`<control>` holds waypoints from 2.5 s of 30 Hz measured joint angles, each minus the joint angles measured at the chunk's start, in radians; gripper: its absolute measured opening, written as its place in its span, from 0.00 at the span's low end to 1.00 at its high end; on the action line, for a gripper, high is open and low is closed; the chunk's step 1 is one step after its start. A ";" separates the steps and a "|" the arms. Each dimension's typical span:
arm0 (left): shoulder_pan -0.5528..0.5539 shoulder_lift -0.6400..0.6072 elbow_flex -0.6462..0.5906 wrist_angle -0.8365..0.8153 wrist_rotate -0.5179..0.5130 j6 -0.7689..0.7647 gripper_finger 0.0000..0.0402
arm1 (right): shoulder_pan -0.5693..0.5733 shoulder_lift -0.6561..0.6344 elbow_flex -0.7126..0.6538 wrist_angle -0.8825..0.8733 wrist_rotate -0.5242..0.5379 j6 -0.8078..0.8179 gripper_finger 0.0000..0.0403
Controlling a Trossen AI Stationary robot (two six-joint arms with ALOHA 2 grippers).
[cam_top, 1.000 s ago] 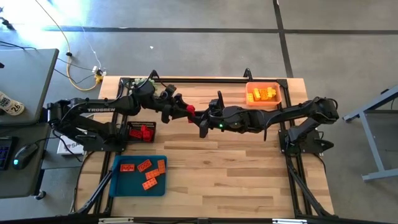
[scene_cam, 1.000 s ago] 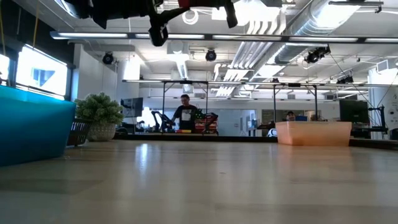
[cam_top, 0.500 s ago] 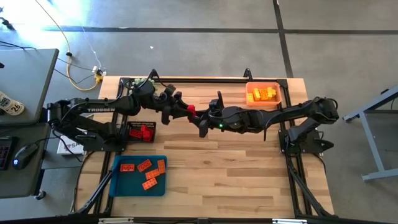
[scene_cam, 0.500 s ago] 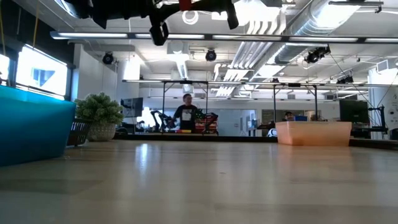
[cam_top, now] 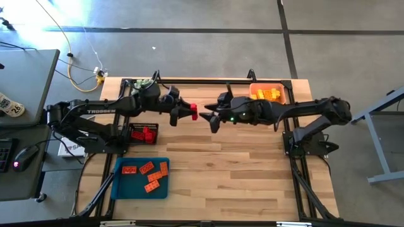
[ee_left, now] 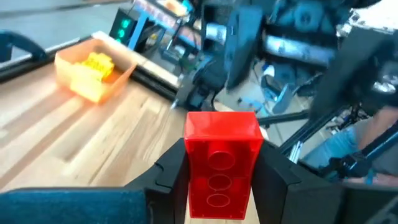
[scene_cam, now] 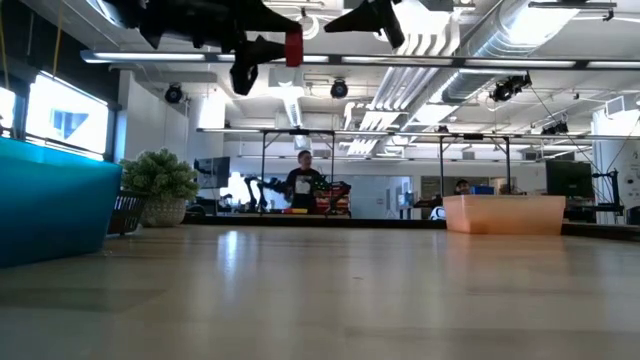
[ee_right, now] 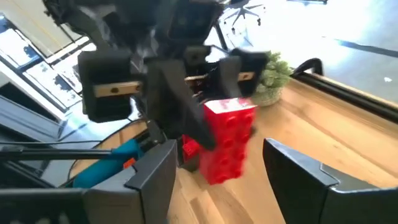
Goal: Sort & place blocks by color
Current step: Put the red game piece into the black bin
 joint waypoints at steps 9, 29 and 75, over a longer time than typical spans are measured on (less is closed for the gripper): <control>-0.033 -0.075 0.000 -0.103 -0.005 0.118 0.26 | -0.022 -0.050 0.000 -0.025 0.069 -0.011 0.56; -0.363 -0.144 0.000 -0.547 -0.498 0.279 0.26 | 0.051 -0.050 0.000 -0.199 0.087 -0.193 0.56; -0.209 -0.191 0.071 -1.429 -0.546 0.251 0.26 | -0.153 -0.050 0.000 -0.244 0.317 -0.593 0.56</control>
